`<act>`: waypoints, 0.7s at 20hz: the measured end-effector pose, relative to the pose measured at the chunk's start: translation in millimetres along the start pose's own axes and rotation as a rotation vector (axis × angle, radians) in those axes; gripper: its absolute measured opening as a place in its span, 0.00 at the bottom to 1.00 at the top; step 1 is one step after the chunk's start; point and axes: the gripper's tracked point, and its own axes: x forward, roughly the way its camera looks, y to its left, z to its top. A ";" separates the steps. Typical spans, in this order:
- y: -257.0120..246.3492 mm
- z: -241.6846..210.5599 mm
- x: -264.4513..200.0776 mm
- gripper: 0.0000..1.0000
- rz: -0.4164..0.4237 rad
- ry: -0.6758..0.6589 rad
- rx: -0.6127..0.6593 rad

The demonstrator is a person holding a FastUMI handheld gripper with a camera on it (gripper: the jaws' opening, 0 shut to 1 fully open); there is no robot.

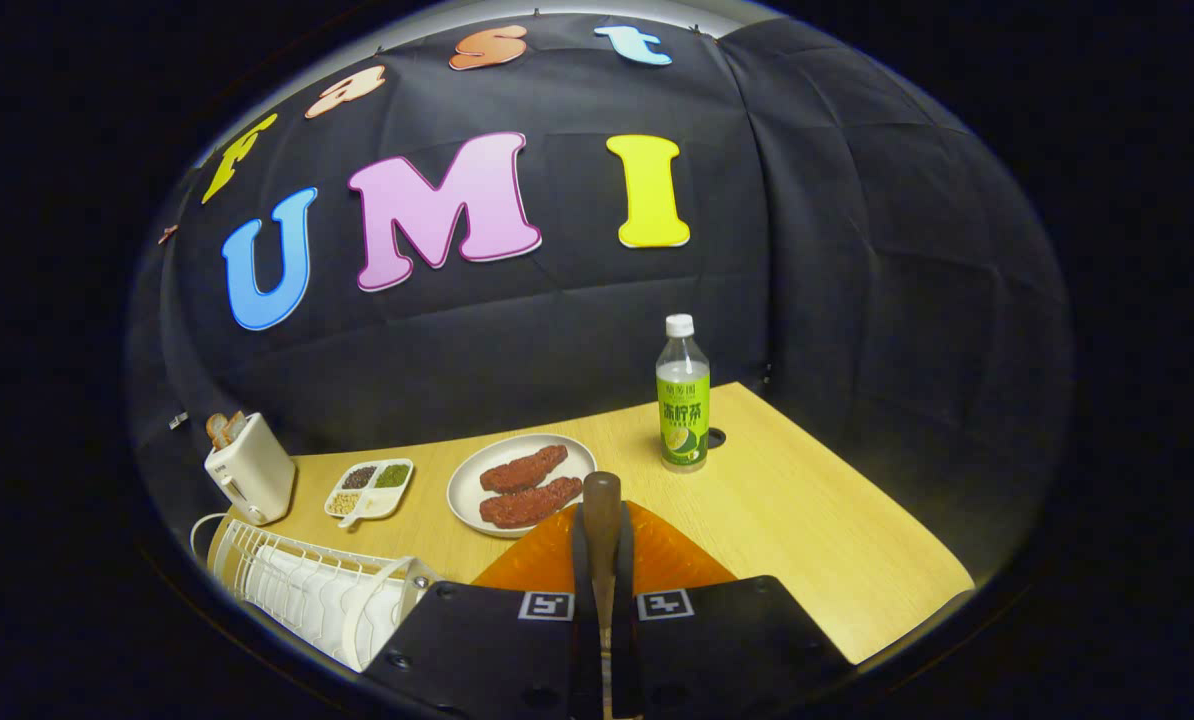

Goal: Take the plate from the dish rack, then take the spoon from the basket and place it into the plate.

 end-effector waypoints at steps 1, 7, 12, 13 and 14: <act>3.3 13.0 -7.6 0.08 0.006 -0.017 -0.006; 23.4 69.1 -80.4 0.08 0.031 -0.061 -0.017; 42.7 69.2 -152.9 0.08 0.038 -0.003 0.030; 47.4 63.7 -166.2 0.08 0.036 0.016 0.053; 54.2 54.2 -177.7 0.08 0.034 0.040 0.083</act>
